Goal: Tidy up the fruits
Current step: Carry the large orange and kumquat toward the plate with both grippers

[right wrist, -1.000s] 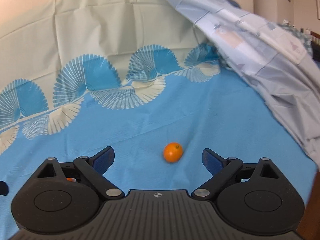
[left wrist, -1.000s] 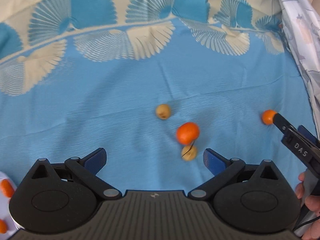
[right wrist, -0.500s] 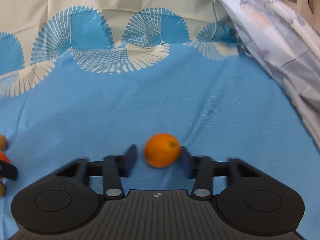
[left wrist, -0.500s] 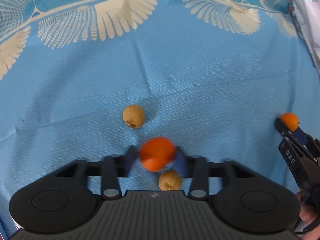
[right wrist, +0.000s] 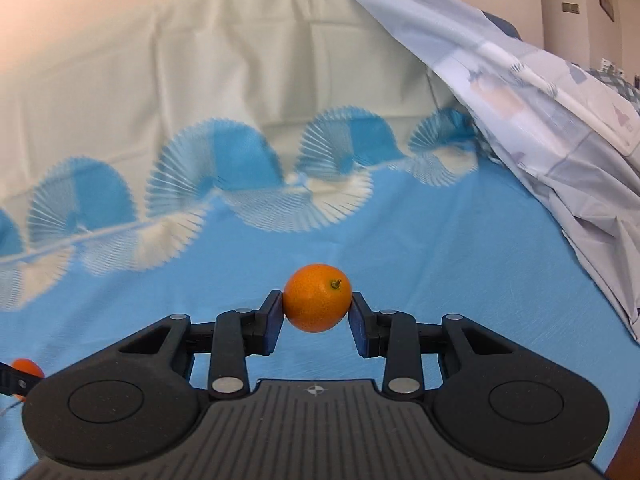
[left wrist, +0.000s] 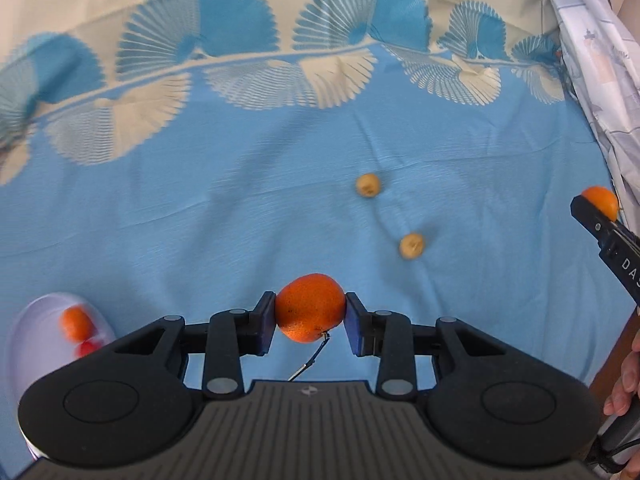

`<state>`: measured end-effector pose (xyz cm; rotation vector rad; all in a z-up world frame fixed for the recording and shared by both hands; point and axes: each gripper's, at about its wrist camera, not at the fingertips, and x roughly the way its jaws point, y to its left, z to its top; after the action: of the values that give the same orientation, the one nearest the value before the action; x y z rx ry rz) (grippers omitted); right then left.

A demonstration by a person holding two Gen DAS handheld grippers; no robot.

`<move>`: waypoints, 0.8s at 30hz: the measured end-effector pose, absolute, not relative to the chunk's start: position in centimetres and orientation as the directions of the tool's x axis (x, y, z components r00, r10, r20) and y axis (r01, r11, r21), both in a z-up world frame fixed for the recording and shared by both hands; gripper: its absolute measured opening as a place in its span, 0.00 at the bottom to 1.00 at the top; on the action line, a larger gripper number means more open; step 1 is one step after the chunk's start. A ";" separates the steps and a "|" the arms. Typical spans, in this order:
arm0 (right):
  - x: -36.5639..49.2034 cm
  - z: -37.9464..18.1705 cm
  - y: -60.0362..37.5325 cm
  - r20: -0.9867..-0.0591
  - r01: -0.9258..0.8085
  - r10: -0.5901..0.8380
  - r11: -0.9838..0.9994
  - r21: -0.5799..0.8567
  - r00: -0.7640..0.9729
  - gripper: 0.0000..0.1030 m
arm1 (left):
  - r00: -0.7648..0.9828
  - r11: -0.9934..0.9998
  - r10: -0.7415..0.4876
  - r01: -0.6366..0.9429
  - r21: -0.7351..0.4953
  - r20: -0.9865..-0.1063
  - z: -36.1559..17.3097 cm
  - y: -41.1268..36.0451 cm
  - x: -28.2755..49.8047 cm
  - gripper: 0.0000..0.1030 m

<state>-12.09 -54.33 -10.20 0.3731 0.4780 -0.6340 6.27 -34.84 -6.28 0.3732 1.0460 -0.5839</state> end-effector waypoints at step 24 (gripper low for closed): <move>-17.6 0.9 -20.4 -0.483 0.031 0.077 0.977 0.213 0.872 0.36 | 0.587 0.932 -0.236 0.362 -0.009 -0.774 3.8 -2.9 -6.6 0.38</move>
<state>-17.64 -20.45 0.93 0.2177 0.5119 0.0244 -6.65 -2.87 3.79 0.1553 0.8767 -0.3500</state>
